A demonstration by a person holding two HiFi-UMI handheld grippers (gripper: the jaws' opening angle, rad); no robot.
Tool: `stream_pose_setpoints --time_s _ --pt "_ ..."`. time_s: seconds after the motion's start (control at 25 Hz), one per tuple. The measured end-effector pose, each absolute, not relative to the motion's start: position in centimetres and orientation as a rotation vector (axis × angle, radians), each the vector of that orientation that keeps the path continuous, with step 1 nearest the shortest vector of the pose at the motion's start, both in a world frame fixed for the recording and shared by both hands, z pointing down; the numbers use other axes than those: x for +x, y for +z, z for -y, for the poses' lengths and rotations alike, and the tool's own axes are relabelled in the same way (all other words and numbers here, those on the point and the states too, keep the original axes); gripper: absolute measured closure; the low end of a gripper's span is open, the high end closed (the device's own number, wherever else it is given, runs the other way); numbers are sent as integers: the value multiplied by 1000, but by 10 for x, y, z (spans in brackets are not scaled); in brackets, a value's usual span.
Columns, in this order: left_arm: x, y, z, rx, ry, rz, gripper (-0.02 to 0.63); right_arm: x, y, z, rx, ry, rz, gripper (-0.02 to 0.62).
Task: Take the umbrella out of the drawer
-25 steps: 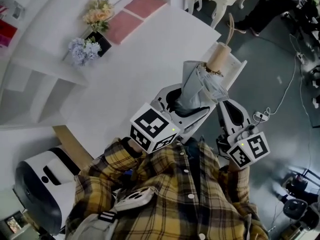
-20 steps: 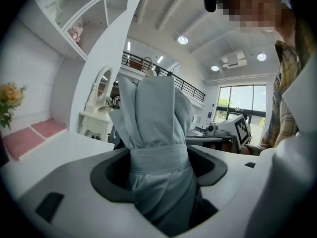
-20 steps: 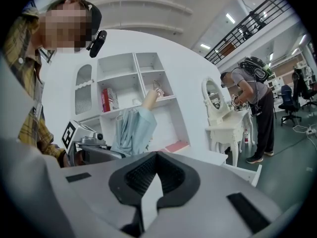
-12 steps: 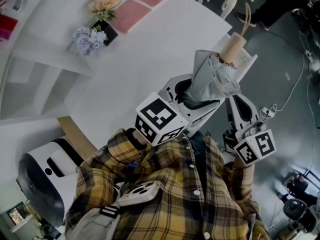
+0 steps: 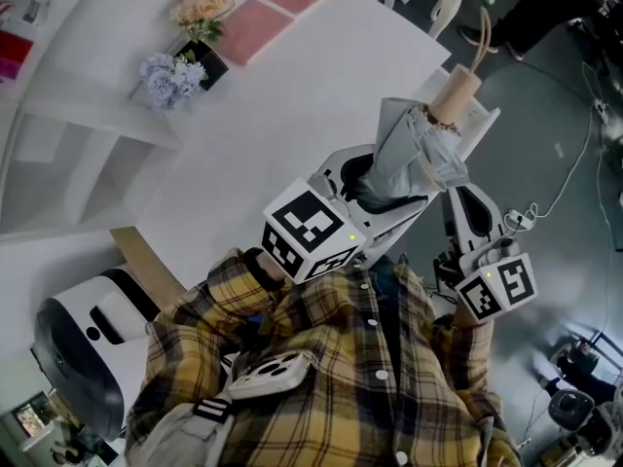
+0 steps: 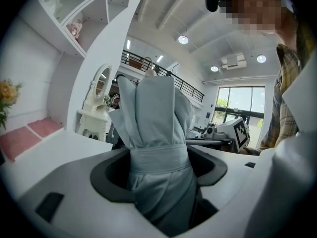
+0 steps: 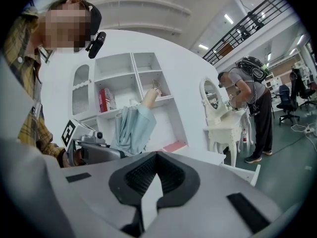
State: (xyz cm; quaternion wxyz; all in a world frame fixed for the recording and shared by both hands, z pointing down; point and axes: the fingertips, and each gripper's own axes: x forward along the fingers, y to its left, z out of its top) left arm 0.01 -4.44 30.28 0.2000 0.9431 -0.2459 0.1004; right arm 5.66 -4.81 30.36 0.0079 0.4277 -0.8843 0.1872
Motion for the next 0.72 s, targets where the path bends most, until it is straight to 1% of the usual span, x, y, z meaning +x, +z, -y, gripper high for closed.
stream_pose_setpoints --time_s 0.72 --pt "1 305 38 2653 289 673 275 53 309 46 1308 597 2756 578"
